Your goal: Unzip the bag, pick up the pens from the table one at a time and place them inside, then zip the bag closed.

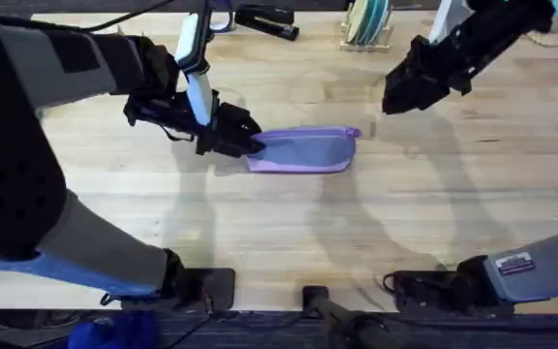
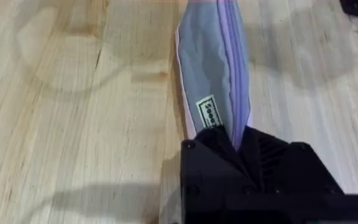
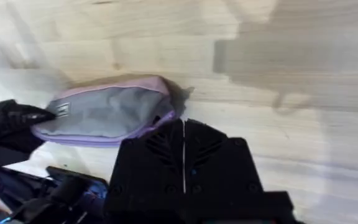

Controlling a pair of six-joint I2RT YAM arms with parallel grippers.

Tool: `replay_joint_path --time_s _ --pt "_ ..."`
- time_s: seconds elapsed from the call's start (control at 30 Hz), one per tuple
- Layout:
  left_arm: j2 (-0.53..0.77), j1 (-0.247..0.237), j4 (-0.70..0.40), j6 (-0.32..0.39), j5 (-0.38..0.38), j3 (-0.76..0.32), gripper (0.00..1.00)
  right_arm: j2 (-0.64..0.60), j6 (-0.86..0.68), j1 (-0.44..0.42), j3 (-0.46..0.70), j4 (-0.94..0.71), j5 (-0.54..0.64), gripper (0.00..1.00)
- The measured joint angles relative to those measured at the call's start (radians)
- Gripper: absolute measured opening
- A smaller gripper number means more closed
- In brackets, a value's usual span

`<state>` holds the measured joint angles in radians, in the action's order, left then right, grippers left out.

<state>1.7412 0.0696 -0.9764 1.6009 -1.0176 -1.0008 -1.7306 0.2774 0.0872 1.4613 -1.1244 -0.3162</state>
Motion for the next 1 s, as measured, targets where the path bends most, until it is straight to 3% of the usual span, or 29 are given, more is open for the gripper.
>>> replay_joint_path --time_s 0.3,0.53,0.83,0.9,1.0 --pt "0.000 0.000 0.000 0.000 0.000 0.000 0.043 0.018 -0.001 -0.001 -0.185 0.027 0.042 0.033" --pt "0.000 0.000 0.000 0.000 0.000 0.000 0.043 0.046 -0.001 -0.001 -0.182 0.036 0.043 0.033" --pt "0.000 0.000 0.000 0.000 0.000 0.000 0.043 0.243 -0.010 0.007 -0.101 0.036 0.043 0.042" --pt "0.000 0.000 0.000 0.000 0.000 0.000 0.043 0.288 -0.016 0.023 -0.100 0.034 0.043 0.194" --pt "0.000 0.000 0.000 0.000 0.000 0.000 0.043 0.336 -0.024 0.060 -0.100 0.032 0.043 0.619"
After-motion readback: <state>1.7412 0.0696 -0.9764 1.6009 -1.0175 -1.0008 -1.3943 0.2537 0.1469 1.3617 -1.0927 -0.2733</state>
